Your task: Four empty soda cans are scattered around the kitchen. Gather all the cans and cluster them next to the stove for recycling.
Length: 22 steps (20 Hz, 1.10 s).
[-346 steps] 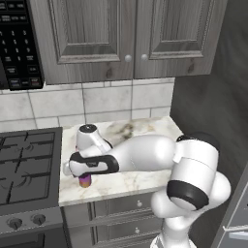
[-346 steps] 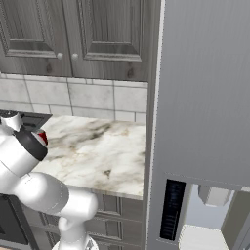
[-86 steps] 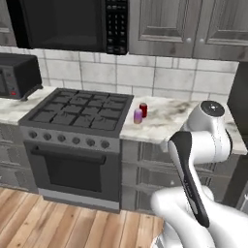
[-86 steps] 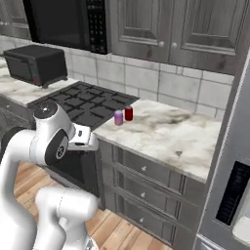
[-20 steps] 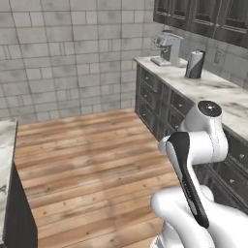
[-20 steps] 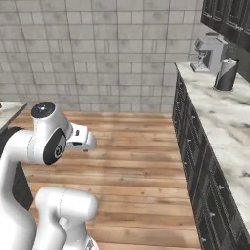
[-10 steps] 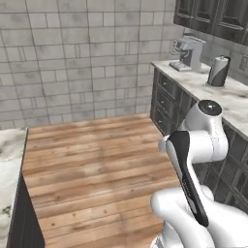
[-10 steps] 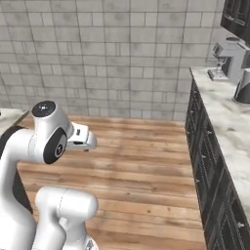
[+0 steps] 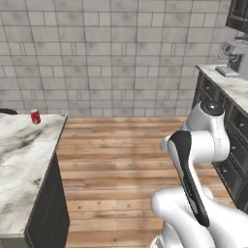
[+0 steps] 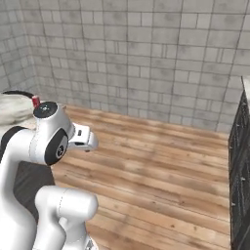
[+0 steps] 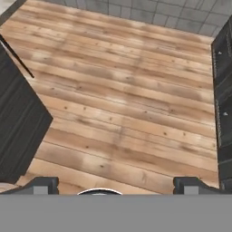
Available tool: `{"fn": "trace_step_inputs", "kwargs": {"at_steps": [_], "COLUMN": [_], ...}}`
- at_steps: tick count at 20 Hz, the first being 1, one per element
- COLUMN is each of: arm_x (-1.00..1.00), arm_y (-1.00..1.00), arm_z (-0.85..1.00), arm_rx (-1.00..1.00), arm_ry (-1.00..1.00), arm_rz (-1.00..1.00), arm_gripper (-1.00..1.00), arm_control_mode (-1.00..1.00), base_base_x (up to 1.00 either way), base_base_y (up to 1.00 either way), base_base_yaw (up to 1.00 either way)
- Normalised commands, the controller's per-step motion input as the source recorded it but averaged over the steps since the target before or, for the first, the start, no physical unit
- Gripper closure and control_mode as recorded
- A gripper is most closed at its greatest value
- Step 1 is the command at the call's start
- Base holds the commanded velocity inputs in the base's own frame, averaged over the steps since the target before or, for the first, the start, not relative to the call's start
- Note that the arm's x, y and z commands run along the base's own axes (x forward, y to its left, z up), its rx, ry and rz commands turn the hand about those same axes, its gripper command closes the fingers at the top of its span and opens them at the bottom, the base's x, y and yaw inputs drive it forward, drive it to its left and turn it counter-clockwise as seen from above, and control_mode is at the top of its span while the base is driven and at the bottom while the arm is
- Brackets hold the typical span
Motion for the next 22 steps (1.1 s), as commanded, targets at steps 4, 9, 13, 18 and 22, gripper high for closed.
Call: {"fn": "trace_step_inputs", "kwargs": {"at_steps": [4, 9, 13, 18, 22], "arm_x": [0.0, 0.0, 0.0, 0.0, 0.0], "arm_y": [0.0, 0.0, 0.0, 0.0, 0.0], "arm_z": [0.0, 0.0, 0.0, 0.0, 0.0], "arm_rx": [0.0, 0.0, 0.0, 0.0, 0.0], "arm_ry": [0.0, 0.0, 0.0, 0.0, 0.0], "arm_rz": [0.0, 0.0, 0.0, 0.0, 0.0], "arm_gripper": [-1.0, -1.0, -1.0, -1.0, -1.0], "arm_control_mode": [1.0, 1.0, 1.0, 1.0, 1.0], "base_base_x": [0.05, 0.2, 0.91, 1.0, 0.92], "base_base_y": [0.24, 0.11, 0.0, -0.03, -0.05], "base_base_yaw": [0.41, 0.39, 0.21, 0.12, 0.13]}}
